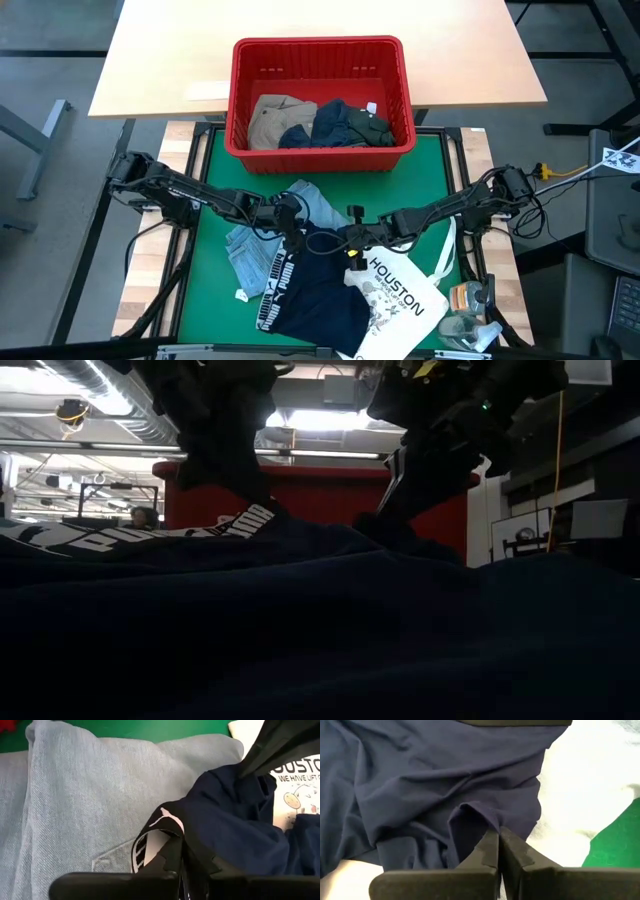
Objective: Fold Laundry from Bin
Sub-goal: Fold the dark blue boxer shorts
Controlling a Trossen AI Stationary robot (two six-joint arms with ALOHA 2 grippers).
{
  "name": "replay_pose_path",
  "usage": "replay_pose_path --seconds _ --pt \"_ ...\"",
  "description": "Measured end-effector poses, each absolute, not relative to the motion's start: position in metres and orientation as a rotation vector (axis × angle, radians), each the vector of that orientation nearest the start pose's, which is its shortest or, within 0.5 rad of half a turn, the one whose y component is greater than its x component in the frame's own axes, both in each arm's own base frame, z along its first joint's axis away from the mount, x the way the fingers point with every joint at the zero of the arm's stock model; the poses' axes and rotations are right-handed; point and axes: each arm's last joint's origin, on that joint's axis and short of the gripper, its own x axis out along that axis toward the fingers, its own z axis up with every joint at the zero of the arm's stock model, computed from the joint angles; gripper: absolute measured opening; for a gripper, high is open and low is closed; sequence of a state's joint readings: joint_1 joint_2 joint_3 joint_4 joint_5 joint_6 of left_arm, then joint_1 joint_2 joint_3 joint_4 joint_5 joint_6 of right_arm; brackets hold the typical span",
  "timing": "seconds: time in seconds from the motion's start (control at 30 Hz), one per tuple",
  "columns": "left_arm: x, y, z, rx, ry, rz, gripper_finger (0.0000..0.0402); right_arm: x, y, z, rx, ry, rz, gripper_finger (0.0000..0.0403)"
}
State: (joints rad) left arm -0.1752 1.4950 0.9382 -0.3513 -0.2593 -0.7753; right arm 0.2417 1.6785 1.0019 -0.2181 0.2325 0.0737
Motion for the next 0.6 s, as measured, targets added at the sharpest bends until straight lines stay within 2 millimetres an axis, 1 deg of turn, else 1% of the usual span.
replay_pose_path --seconds 0.13,0.3,0.4,0.6 --pt "0.291 -0.046 0.220 -0.525 0.792 0.402 0.0002 0.324 0.073 0.193 -0.119 0.861 -0.036 0.0002" --pt "0.280 -0.047 0.234 -0.520 0.761 0.398 0.0001 0.316 0.070 0.212 -0.059 0.817 -0.075 0.0003" --pt "0.273 -0.047 0.243 -0.521 0.739 0.398 0.0001 0.310 0.069 0.220 -0.017 0.808 -0.103 0.0001" --pt "0.264 -0.047 0.253 -0.510 0.710 0.413 0.0000 0.301 0.065 0.232 0.057 0.791 -0.191 0.0002"
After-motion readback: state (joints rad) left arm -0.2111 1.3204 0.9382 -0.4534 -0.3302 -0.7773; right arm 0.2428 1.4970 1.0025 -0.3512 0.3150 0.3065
